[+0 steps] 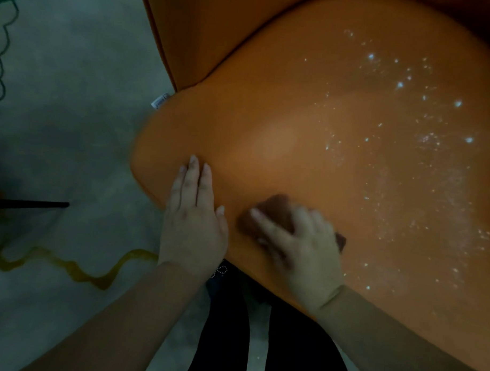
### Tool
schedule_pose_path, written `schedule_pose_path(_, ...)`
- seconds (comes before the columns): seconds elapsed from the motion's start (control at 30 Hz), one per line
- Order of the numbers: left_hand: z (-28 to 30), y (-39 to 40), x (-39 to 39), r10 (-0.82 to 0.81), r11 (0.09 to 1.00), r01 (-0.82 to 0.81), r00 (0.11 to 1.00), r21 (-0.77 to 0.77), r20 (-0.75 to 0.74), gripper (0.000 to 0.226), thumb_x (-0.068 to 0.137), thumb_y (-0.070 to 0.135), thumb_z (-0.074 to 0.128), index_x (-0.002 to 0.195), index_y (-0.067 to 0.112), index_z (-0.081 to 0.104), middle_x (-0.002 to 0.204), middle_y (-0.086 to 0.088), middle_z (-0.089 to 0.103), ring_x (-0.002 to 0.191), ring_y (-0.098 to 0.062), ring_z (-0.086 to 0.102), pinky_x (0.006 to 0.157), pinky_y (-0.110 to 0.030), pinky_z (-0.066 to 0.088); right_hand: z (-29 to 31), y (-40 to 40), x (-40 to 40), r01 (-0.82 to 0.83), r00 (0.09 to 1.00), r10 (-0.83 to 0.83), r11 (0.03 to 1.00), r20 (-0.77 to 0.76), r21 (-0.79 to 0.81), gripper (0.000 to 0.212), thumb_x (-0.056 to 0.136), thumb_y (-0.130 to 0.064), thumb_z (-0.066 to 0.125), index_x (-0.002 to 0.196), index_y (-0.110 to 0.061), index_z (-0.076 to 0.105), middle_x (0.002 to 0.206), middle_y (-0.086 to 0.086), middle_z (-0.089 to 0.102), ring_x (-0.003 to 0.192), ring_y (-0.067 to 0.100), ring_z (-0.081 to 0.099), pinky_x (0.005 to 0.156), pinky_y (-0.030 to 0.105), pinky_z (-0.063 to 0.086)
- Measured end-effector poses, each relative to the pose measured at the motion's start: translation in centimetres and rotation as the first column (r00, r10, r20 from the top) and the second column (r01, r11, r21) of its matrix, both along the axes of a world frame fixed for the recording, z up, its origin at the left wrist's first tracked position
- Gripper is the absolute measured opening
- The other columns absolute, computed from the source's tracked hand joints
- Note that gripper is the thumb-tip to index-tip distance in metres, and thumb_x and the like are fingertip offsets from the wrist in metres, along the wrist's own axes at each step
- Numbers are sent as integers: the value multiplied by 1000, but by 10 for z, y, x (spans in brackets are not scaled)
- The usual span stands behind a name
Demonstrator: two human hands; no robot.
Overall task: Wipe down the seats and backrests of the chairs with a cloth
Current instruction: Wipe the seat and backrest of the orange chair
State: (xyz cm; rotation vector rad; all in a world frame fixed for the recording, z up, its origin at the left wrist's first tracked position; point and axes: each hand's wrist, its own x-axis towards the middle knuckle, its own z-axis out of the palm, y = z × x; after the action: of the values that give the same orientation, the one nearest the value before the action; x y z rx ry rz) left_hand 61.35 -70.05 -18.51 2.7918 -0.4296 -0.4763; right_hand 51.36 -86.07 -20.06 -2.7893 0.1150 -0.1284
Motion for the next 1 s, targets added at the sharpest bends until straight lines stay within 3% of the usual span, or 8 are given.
schedule_pose_path(0.07, -3, -1, -4, -26, 1000, 26, 999, 9, 29, 69, 92, 21, 51, 151, 6, 20, 160, -10, 11, 146, -28, 12, 118, -38, 13, -2, 2, -16, -168, 986, 166, 984, -32, -59, 50, 89, -22, 65, 136, -37, 54, 114, 13, 55, 83, 27, 42, 67, 35, 26)
schedule_pose_path(0.17, -3, 0, -5, -47, 999, 47, 999, 17, 26, 68, 91, 21, 52, 150, 5, 23, 160, -11, 13, 145, -28, 13, 118, -39, 12, 0, -31, -35, -188, 981, 185, 980, -48, -65, 57, 88, -20, 63, 139, -38, 47, 114, 14, 51, 82, 28, 43, 67, 37, 31)
schedule_pose_path(0.33, -1, -12, -7, -94, 995, 95, 995, -16, 28, 66, 92, 23, 50, 151, 9, 23, 161, -7, 10, 146, -26, 10, 118, -47, 18, 0, -72, -6, 290, 957, -291, 957, -12, -12, 51, 87, -18, 68, 134, -36, 57, 111, 19, 53, 90, 33, 45, 75, 42, 38)
schedule_pose_path(0.4, -1, -24, -9, -112, 993, 112, 994, -38, -2, 66, 93, 23, 50, 151, 12, 21, 161, -5, 7, 147, -24, 7, 119, -46, 15, -3, -67, 6, 364, 931, -364, 931, 4, 13, 43, 92, -24, 65, 133, -34, 57, 110, 19, 52, 91, 32, 44, 75, 41, 38)
schedule_pose_path(0.57, -1, -52, 3, -160, 986, 160, 987, -44, 3, 67, 94, 25, 48, 152, 14, 18, 162, -4, 4, 148, -23, 3, 119, -45, 11, -1, -74, 6, -28, 1000, 28, 998, -3, -60, 45, 93, -29, 64, 137, -35, 53, 114, 18, 54, 90, 34, 49, 70, 41, 38)
schedule_pose_path(0.73, -2, -69, 20, -188, 982, 188, 982, -9, 32, 65, 96, 27, 45, 153, 14, 16, 161, -4, 5, 147, -23, 3, 120, -45, 8, -1, -123, 75, 258, 966, -255, 964, 54, -58, 36, 97, -36, 53, 133, -35, 57, 113, 18, 55, 92, 37, 50, 73, 46, 44)
schedule_pose_path(0.9, 1, -83, 35, -159, 987, 160, 986, -17, 47, 65, 96, 27, 45, 153, 15, 17, 161, -4, 8, 147, -23, 5, 119, -44, 8, 18, -81, 35, 83, 995, -81, 996, -58, 21, 40, 92, -29, 65, 131, -27, 60, 108, 23, 59, 90, 39, 56, 73, 46, 47)
schedule_pose_path(1.0, 6, -91, 41, -147, 989, 148, 989, -28, 25, 65, 96, 28, 45, 153, 15, 17, 161, -4, 8, 147, -24, 6, 119, -46, 10, 45, -51, 62, 16, 987, -56, 968, -152, -250, 37, 92, -27, 65, 108, 5, 70, 96, 43, 53, 116, 28, 48, 98, 35, 47)
